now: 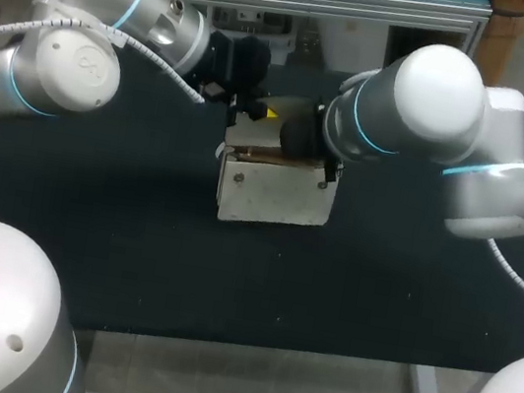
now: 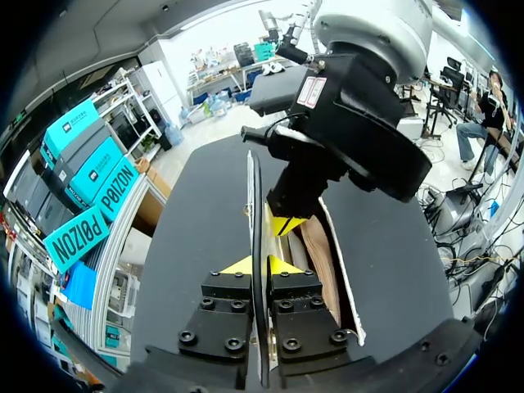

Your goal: Pick up the bag, open it, inspect its contents, close it, and place it on the opposite side

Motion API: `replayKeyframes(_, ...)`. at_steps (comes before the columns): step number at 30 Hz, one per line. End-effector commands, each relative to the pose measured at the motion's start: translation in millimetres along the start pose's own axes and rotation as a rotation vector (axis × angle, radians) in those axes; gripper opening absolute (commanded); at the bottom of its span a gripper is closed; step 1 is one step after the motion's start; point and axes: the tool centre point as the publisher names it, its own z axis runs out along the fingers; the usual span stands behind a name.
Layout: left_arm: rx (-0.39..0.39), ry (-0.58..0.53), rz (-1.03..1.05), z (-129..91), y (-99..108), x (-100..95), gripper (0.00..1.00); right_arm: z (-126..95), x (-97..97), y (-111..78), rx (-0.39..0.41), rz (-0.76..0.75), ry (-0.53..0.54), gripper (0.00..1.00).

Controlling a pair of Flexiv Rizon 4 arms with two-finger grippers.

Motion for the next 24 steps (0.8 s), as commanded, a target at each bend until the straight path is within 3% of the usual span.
replayKeyframes(1, -0.004, -0.007, -0.001, -4, -3, 4.0, 0.0, -19, 5.1, 2.4, 0.005, -0.001, -0.083, 0.0)
replayKeyframes(9, -0.003, -0.015, -0.007, -12, -9, 11.7, 0.0, -54, 6.2, 11.1, 0.023, -0.019, -0.171, 0.0)
replayKeyframes(17, 0.025, 0.106, -0.055, -18, -16, 21.3, 0.0, -90, 18.2, 18.4, 0.045, -0.013, -0.234, 0.0)
replayKeyframes(20, 0.032, 0.162, -0.074, -14, -15, 21.7, 0.0, -102, 25.4, 18.7, 0.053, -0.006, -0.249, 0.0)
replayKeyframes(24, 0.043, 0.257, -0.116, 8, -8, 13.1, 0.0, -112, 40.3, 18.2, 0.064, 0.003, -0.256, 0.0)
